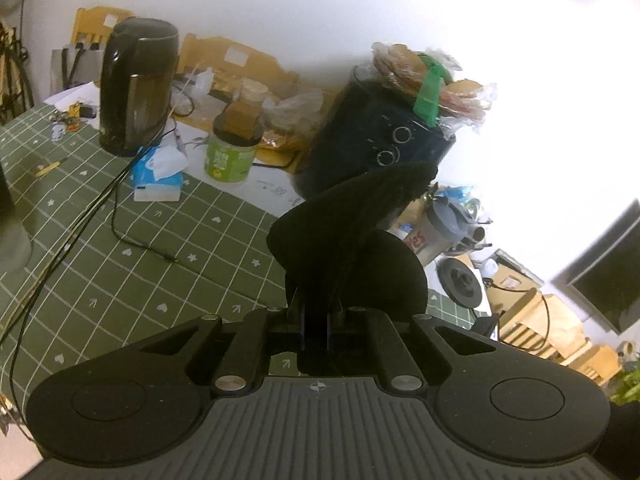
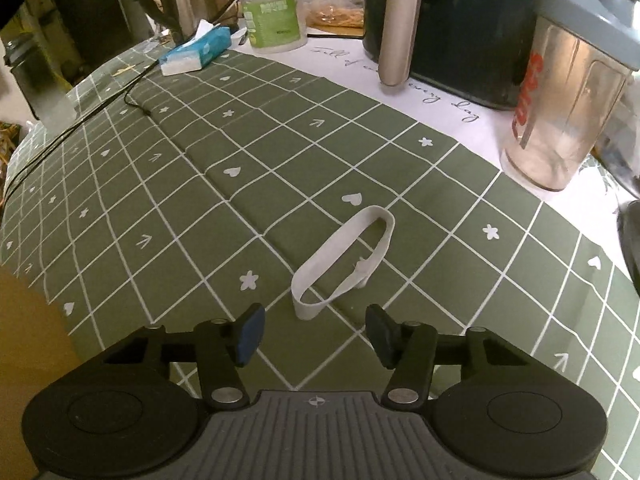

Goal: Organize soft objects
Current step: 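Grasp the white elastic band with the right gripper while the left holds the earmuff, then lift the elastic band with the right gripper while the left carries the earmuff toward the box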

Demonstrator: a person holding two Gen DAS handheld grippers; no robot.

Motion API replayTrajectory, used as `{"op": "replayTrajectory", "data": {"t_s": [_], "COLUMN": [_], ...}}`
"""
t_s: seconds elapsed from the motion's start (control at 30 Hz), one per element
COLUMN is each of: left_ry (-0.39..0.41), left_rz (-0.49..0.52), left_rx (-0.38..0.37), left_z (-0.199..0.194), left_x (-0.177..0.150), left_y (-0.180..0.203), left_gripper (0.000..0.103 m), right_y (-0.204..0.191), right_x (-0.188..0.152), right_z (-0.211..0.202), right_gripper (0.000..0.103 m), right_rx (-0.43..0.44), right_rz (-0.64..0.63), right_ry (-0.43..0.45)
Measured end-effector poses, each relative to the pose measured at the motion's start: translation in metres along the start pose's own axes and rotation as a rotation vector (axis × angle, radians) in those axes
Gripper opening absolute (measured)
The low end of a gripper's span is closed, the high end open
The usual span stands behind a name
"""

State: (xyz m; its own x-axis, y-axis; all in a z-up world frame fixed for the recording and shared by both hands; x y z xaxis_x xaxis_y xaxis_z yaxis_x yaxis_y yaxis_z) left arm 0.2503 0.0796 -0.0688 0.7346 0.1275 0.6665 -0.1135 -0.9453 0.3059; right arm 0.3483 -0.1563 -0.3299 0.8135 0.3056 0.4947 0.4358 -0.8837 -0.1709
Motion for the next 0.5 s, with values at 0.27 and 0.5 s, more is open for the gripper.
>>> {"op": "replayTrajectory", "data": {"t_s": [0.27,0.5], "left_ry": [-0.022,-0.035], "left_rz": [-0.041,-0.054], "left_rx": [0.008,0.001], "left_z": [0.001,0.002], "left_x": [-0.011,-0.018], "left_y": [-0.001,0.004], "left_gripper": [0.009,0.009], "right_y": [0.006,0.012], "right_x": [0.003,0.005], "right_z": [0.006,0.004], "right_gripper": [0.036,0.005], "right_rx": [-0.04,-0.053], "right_rz": [0.007,0.018], "right_ry": [0.027,0.042]}}
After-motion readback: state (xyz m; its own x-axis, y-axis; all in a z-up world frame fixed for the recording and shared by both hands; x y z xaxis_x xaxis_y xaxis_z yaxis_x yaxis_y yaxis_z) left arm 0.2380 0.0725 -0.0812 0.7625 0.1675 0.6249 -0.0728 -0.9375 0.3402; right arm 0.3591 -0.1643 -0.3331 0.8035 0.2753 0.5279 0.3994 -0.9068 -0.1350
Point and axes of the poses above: each gripper's, at about its wrist camera, not at the fingertips, and z roughly the way its jaws point, y to its right, x to its top, the point moved 8 cm from there along z, roughly the way its jaws point, and after that the axes turned 7 degrees about z, right-handed, at the moved point
